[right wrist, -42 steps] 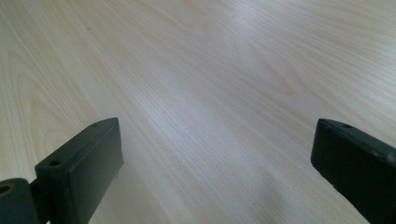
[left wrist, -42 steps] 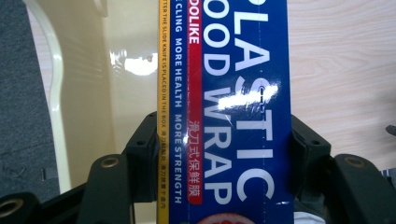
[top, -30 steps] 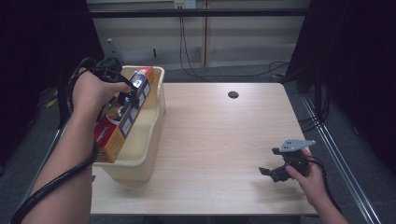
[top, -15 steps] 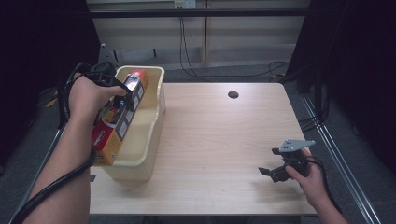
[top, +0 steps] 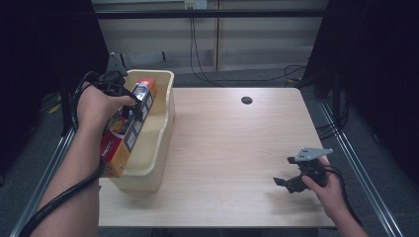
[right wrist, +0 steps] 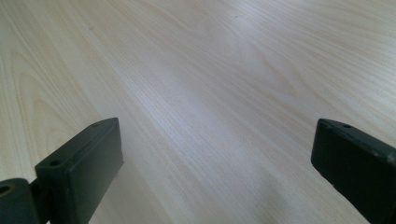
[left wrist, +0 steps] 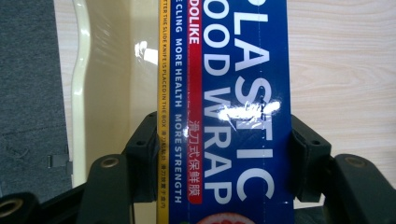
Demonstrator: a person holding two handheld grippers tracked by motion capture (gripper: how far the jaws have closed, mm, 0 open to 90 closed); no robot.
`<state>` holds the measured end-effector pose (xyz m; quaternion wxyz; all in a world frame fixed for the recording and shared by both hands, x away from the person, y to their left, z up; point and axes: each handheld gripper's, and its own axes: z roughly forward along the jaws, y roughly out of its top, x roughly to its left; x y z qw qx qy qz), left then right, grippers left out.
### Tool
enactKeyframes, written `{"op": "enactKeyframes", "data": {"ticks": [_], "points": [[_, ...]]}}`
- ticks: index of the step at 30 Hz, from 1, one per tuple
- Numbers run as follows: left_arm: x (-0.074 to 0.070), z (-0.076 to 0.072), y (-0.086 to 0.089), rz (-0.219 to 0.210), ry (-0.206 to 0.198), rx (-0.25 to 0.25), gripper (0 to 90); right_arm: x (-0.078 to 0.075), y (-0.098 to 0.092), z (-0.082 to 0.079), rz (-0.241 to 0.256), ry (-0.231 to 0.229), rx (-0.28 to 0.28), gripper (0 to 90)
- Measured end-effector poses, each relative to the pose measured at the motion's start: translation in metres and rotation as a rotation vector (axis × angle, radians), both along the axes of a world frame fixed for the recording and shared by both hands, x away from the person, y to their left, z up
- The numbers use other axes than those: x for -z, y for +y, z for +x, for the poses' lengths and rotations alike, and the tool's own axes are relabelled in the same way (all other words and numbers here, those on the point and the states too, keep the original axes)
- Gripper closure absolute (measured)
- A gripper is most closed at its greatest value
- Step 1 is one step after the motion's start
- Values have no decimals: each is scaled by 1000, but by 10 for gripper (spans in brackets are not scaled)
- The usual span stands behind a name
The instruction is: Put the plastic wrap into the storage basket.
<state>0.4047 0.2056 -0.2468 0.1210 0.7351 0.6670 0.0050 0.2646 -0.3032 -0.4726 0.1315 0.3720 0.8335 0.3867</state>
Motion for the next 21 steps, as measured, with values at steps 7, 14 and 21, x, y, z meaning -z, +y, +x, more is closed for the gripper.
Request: {"op": "enactKeyframes", "data": {"ticks": [7,14,21], "points": [[7,0,-3,-2,11,3,406,0,0,0,-1,-1,-1,21],[16,2,-2,2,25,16,406,0,0,-1,-2,2,-3,21],[21,1,-1,-9,32,12,405,0,0,-1,-3,5,-7,21]]}}
